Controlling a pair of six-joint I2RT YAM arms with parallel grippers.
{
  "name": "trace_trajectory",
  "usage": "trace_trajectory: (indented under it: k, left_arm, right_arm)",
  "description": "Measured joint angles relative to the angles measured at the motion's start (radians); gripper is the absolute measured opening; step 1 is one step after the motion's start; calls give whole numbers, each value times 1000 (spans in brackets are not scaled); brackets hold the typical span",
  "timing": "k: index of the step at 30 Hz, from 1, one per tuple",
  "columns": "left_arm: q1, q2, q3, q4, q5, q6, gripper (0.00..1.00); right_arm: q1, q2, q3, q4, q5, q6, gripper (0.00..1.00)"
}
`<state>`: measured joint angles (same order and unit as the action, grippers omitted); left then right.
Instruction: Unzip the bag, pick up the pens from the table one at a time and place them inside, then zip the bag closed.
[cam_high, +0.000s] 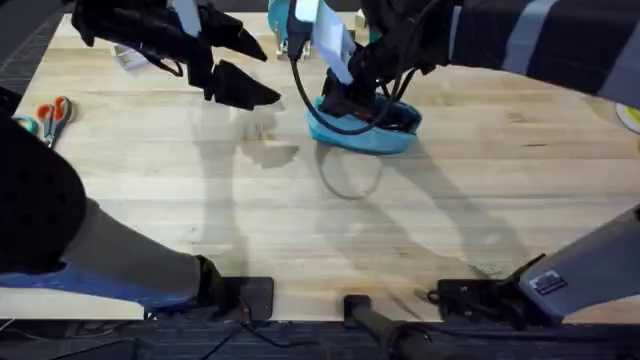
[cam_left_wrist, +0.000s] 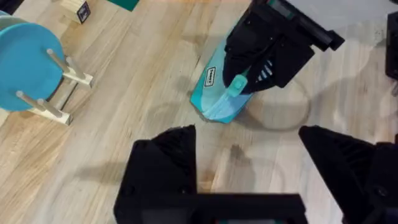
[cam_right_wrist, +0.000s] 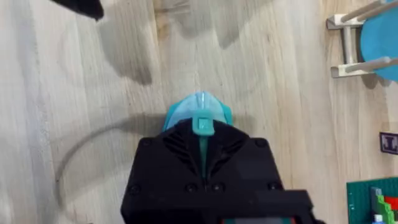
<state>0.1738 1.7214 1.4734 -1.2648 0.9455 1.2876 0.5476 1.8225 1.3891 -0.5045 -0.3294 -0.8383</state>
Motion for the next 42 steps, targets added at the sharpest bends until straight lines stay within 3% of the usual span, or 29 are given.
trace_trajectory:
  k: [14,29,42]
  left_arm:
    - [0,0,0,0,0,0,995]
    - [0,0,0,0,0,0,993]
    - [0,0,0,2,0,0,993]
  right_arm:
    - [5,-42,2,-127,38,0,32]
    - [7,-79,6,-149,74,0,32]
    - [8,-90,65,-241,85,48,32]
